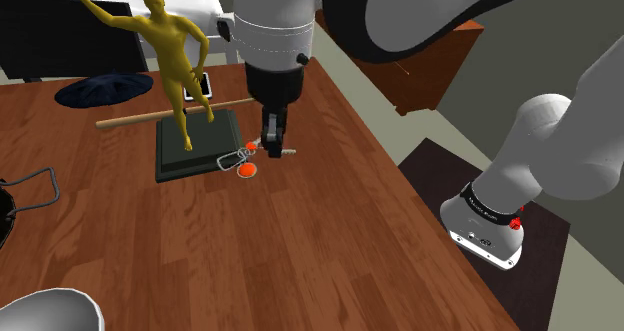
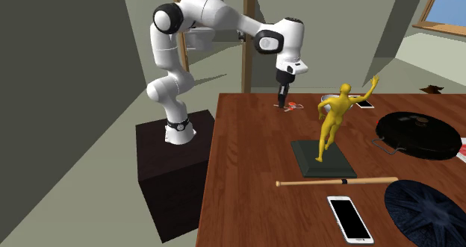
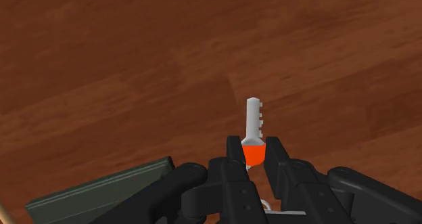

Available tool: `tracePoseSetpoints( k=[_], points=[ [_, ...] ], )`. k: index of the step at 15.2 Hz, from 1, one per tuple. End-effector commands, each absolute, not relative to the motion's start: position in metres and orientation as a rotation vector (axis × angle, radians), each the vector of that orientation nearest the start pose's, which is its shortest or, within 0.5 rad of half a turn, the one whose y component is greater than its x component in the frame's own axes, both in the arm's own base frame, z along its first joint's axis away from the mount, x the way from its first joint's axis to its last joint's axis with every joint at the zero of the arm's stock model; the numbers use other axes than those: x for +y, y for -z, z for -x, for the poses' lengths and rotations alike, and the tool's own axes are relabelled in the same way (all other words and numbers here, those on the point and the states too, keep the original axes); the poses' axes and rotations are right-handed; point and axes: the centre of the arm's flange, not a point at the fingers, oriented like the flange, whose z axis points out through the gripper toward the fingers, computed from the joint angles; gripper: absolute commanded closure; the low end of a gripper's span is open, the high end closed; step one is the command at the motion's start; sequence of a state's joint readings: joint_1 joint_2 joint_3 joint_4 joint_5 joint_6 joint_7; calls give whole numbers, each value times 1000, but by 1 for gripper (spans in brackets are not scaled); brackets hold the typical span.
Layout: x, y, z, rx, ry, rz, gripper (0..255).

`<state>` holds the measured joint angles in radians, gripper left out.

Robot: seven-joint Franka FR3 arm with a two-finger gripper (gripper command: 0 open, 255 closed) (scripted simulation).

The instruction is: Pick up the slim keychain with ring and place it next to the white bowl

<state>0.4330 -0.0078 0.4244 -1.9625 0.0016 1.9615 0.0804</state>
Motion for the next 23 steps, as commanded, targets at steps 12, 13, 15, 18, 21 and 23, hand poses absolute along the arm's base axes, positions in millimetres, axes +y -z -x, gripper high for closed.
tracePoseSetpoints(
  k=[12,13,15,18,21,23],
  points=[
    [581,-470,-387,-1186,10,2907,255],
    [581,-465,-387,-1186,10,2907,255],
    [581,-454,-387,-1186,10,2907,255],
    [581,-438,-387,-1186,10,2907,255],
    [581,-422,-387,-1186,10,2907,255],
    [581,-412,-387,-1186,10,2907,255]
  ],
)
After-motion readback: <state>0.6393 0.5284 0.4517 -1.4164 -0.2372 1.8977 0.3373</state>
